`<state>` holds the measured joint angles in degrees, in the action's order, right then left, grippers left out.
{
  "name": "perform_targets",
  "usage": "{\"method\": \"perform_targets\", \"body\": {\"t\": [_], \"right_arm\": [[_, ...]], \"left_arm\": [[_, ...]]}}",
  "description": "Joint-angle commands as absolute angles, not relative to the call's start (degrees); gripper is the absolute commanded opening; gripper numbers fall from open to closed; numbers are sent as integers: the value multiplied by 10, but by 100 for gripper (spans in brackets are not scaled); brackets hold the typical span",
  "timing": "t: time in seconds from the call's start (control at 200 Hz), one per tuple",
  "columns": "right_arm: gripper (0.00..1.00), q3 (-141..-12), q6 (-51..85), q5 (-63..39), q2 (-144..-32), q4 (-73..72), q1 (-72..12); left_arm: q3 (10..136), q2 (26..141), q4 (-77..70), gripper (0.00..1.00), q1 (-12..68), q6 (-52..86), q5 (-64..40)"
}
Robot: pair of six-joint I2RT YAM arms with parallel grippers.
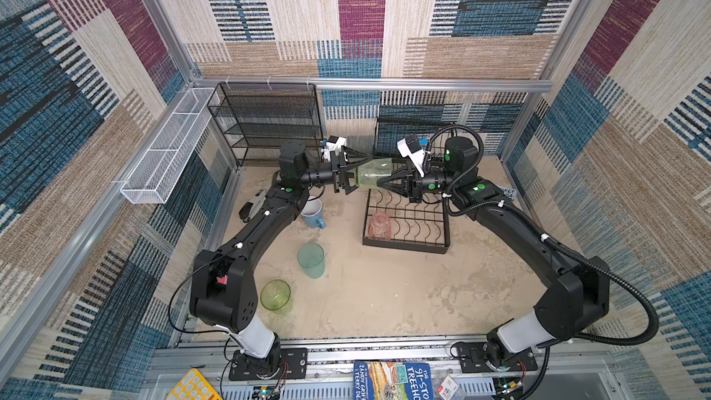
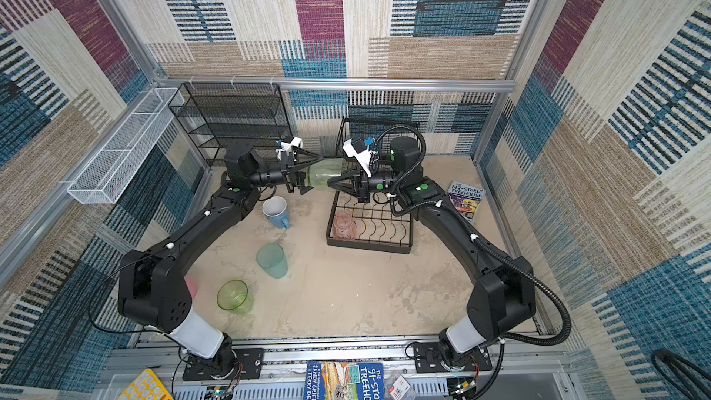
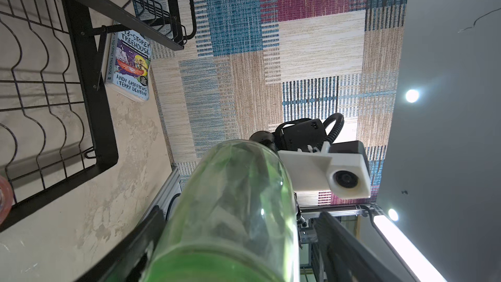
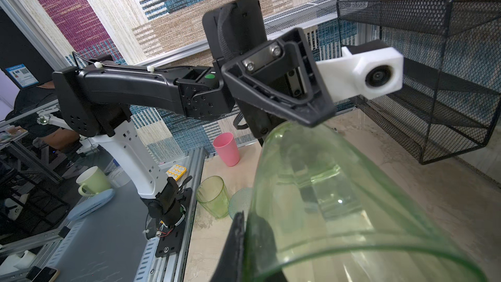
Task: Load cups into a dish rack
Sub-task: Pass the cup.
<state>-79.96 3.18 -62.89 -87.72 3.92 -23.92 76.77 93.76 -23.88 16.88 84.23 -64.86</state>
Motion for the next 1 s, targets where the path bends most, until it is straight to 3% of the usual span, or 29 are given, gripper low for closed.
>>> {"method": "perform_targets", "body": {"t": [0.0, 0.997], "right_arm": [[0, -800, 26, -630, -880, 29, -244], [0, -840, 26, -642, -922, 53, -244]], "left_arm": [[772, 938, -295, 91, 169, 878, -658], [759, 882, -166, 87, 167, 736, -680]]}}
